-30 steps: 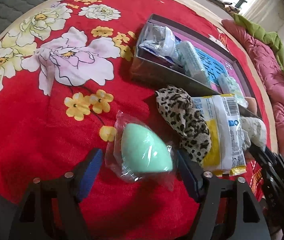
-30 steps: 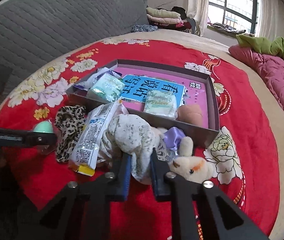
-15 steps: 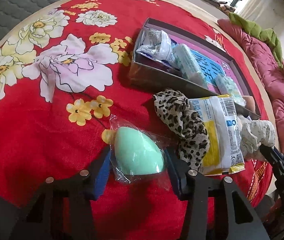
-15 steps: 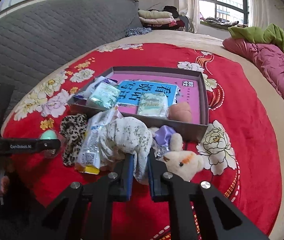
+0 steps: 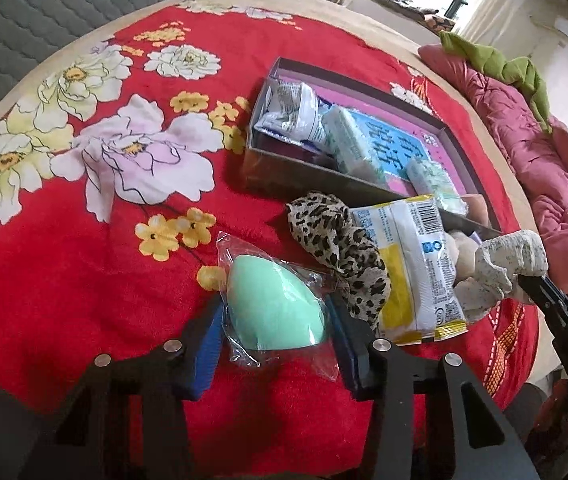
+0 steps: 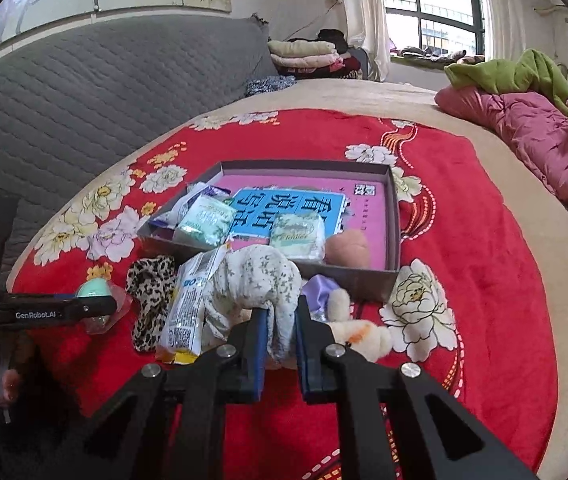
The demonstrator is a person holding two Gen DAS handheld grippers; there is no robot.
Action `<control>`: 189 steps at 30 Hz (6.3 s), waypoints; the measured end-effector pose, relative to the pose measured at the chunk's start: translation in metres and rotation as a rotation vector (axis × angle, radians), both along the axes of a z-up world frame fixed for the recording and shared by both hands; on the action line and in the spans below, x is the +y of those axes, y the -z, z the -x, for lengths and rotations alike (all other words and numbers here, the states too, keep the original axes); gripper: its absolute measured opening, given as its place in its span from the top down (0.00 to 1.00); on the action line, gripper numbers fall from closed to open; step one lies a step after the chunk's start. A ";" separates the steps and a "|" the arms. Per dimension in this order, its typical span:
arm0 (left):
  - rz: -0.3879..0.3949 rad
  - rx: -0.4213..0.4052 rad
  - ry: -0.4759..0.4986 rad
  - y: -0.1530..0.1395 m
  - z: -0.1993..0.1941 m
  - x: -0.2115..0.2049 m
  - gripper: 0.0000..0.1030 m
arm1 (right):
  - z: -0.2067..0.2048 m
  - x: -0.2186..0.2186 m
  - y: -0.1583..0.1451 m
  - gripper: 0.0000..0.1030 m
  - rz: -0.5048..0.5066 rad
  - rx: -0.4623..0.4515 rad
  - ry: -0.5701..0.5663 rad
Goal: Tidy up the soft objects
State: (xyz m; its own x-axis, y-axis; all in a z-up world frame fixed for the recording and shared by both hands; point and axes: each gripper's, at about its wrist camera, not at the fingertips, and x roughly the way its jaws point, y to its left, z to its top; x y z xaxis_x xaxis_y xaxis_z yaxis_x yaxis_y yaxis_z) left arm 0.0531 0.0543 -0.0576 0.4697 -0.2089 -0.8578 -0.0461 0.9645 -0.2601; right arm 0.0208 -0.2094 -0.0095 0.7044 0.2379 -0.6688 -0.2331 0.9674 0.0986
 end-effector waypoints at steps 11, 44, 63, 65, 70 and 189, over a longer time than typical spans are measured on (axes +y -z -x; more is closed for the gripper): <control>-0.023 -0.077 0.018 -0.024 0.006 -0.005 0.51 | 0.005 -0.010 -0.019 0.88 -0.023 -0.060 0.035; -0.050 -0.204 0.097 -0.084 -0.026 -0.036 0.51 | -0.014 -0.008 -0.059 0.88 -0.016 -0.114 0.073; -0.039 -0.247 0.125 -0.113 -0.065 -0.051 0.51 | -0.037 -0.022 -0.091 0.88 -0.011 -0.190 0.132; -0.037 -0.259 0.136 -0.117 -0.069 -0.056 0.51 | -0.040 -0.023 -0.095 0.88 -0.016 -0.199 0.136; -0.029 -0.263 0.152 -0.122 -0.078 -0.068 0.51 | -0.044 -0.027 -0.102 0.88 -0.023 -0.213 0.144; -0.018 -0.043 0.358 -0.011 -0.137 -0.111 0.50 | -0.145 -0.013 0.017 0.86 0.048 0.205 0.247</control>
State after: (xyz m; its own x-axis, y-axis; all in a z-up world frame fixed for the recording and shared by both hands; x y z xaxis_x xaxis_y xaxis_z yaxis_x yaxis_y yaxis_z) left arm 0.1899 -0.0565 -0.0471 0.4050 -0.3519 -0.8439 0.3062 0.9219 -0.2375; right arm 0.1657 -0.2219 -0.0263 0.5863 0.0414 -0.8090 0.0295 0.9969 0.0724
